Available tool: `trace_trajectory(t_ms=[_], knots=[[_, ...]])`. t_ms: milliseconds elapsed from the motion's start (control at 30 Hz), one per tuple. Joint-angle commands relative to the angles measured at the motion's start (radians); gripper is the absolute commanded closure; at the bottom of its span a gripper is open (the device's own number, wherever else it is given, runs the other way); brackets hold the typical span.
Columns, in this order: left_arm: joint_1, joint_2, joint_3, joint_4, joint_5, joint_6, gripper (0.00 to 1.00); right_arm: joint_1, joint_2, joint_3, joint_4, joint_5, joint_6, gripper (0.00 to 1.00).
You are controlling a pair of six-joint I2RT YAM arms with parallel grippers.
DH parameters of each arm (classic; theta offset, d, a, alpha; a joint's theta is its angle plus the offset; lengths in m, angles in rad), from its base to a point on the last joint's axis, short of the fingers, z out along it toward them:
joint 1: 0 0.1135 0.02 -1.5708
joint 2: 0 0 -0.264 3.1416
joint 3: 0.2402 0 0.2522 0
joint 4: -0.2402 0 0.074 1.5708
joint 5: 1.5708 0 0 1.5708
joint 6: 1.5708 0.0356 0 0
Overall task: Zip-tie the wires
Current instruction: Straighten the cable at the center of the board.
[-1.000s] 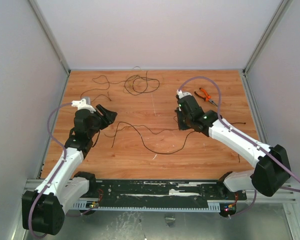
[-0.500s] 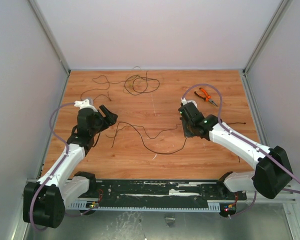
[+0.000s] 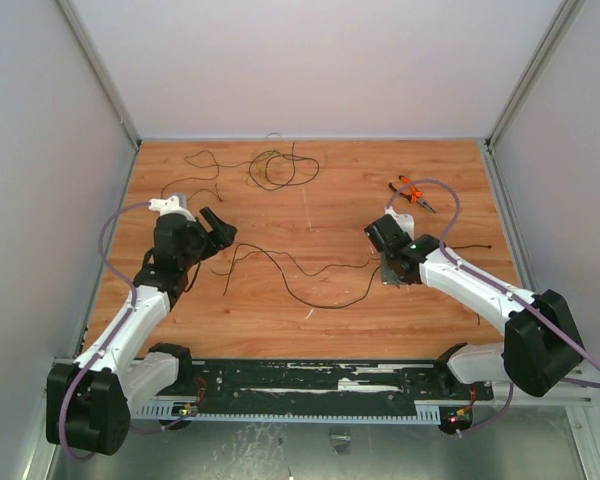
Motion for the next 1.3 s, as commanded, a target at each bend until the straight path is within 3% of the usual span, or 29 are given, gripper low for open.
trace_trajectory(t_ms=[0,467,500,667,800,1067,1267], knots=[[-0.006,0.016,0.064,0.008,0.032,0.021,0.20,-0.043,-0.011,-0.043,-0.003,0.081,0.098,1.00],[-0.006,0.060,0.067,0.004,0.048,0.030,0.18,-0.109,0.041,-0.076,0.023,0.142,0.097,1.00],[-0.006,0.062,0.068,0.003,0.048,0.030,0.18,-0.112,0.042,-0.075,0.028,0.141,0.092,0.98],[-0.006,0.065,0.070,0.000,0.055,0.024,0.17,-0.118,0.033,-0.080,0.041,0.122,0.077,0.67],[-0.006,0.064,0.081,-0.013,0.053,0.025,0.17,-0.125,0.022,-0.080,0.036,0.105,0.068,0.53],[-0.006,0.071,0.093,-0.018,0.062,0.023,0.16,-0.140,-0.019,-0.061,0.020,0.056,0.039,0.37],[0.003,0.075,0.104,-0.001,0.092,0.017,0.12,-0.142,-0.080,0.031,0.057,-0.015,-0.020,0.34]])
